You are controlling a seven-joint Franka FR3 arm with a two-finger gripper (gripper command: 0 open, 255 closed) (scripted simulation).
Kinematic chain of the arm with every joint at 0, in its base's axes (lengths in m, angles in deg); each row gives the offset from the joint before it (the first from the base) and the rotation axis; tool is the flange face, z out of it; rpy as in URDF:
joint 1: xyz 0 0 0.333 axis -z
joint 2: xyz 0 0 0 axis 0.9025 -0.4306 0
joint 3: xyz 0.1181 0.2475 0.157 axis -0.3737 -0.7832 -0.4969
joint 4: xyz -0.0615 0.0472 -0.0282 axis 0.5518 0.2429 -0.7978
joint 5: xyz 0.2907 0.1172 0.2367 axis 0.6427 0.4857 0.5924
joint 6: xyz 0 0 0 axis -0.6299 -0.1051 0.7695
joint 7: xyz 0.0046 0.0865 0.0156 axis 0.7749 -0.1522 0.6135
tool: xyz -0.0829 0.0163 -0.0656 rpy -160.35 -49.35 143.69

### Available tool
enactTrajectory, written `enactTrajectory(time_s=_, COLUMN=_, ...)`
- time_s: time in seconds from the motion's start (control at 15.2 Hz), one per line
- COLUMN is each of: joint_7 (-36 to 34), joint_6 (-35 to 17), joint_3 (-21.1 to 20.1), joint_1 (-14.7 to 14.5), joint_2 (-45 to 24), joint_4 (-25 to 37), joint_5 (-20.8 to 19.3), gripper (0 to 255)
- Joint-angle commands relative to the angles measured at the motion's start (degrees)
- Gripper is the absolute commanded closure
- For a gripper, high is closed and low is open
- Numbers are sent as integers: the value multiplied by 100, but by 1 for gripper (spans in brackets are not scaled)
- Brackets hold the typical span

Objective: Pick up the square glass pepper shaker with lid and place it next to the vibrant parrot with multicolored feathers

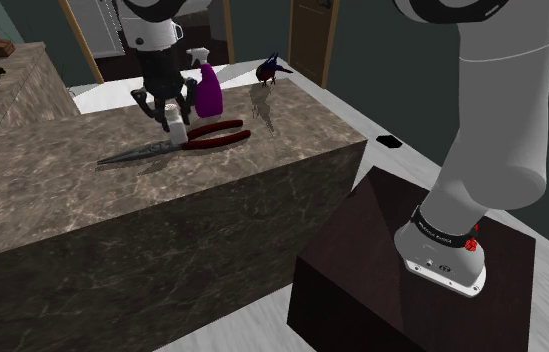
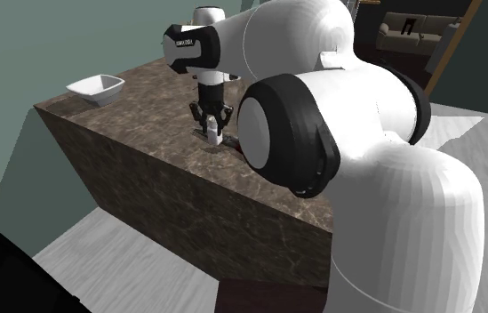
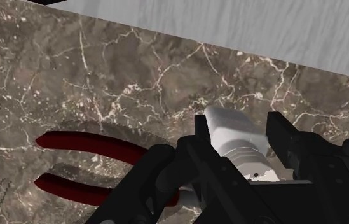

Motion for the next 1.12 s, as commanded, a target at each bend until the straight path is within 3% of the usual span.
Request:
enactTrajectory(time_s=0.0, joint_7=-6, joint_6=147, joint_3=-4, joint_1=-5, joint_2=15, joint_4=131, joint_5=3, gripper=255)
enactTrajectory(time_s=1.06, joint_7=-79, joint_6=1502, joint_3=-19, joint_1=-124, joint_2=-202, joint_4=1706, joint_5=-47, gripper=255)
